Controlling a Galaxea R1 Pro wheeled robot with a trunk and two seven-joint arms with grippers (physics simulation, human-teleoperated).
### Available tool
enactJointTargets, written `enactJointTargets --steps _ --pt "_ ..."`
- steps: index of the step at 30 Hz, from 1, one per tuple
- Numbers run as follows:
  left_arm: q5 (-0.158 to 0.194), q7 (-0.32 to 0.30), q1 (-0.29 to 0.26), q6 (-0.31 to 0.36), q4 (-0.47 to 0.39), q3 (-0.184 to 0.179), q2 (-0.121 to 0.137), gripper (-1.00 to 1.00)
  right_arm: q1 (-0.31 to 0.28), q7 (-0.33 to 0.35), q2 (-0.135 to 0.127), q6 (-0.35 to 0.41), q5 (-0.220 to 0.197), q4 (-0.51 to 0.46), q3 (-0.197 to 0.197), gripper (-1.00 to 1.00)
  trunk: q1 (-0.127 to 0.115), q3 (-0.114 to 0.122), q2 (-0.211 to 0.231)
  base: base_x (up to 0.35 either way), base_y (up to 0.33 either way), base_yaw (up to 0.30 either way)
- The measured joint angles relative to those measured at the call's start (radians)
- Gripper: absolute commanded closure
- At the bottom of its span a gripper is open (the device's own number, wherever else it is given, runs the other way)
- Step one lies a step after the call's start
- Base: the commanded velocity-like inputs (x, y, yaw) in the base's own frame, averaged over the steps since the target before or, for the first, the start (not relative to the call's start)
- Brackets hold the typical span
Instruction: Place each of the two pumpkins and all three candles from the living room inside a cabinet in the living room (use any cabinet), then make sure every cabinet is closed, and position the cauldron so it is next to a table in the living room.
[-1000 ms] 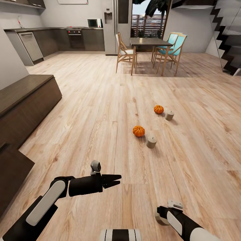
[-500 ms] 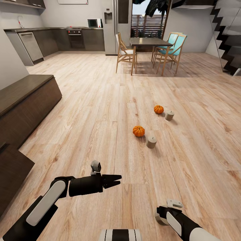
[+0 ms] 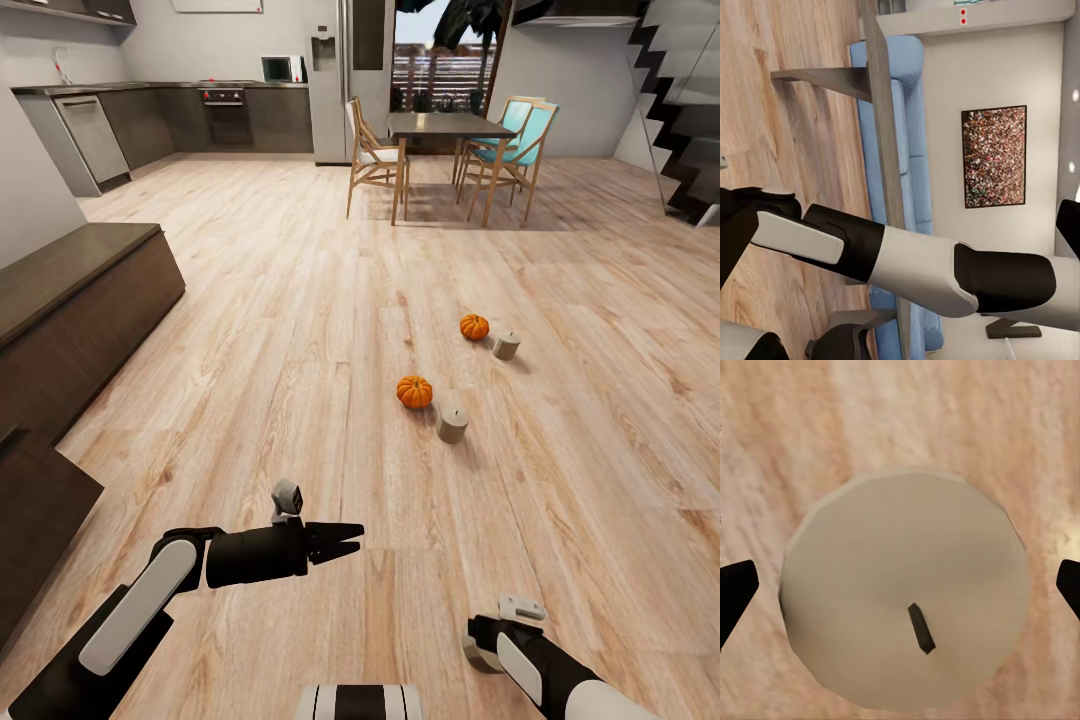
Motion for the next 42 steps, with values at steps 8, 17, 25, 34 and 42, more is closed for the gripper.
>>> enactJointTargets --steps 8,17,25,34,42 --pt "0.000 0.000 0.000 0.000 -0.001 0.000 0.000 -1.00 0.000 0.003 0.000 -0.016 0.001 0.001 0.000 -1.00 0.000 0.000 0.000 0.000 0.000 0.000" --pt "0.000 0.000 0.000 0.000 -0.001 0.000 -0.001 -1.00 0.000 0.006 0.000 -0.016 0.001 0.001 0.000 -1.00 0.002 -0.019 -0.001 0.000 0.000 0.000" --pt "0.000 0.000 0.000 0.000 -0.001 0.000 -0.001 -1.00 0.000 0.006 0.000 -0.016 0.001 0.000 0.000 -1.00 0.002 -0.019 -0.001 0.000 0.000 0.000" --pt "-0.001 0.000 0.000 0.000 -0.001 0.000 -0.001 -1.00 0.000 0.006 0.000 -0.016 0.001 0.000 0.000 -1.00 0.004 -0.035 -0.002 0.000 0.000 0.000" --pt "0.000 0.000 0.000 0.000 -0.001 0.000 -0.002 -1.00 0.000 0.006 0.000 -0.016 0.001 0.000 0.000 -1.00 0.004 -0.039 -0.002 0.000 0.000 0.000"
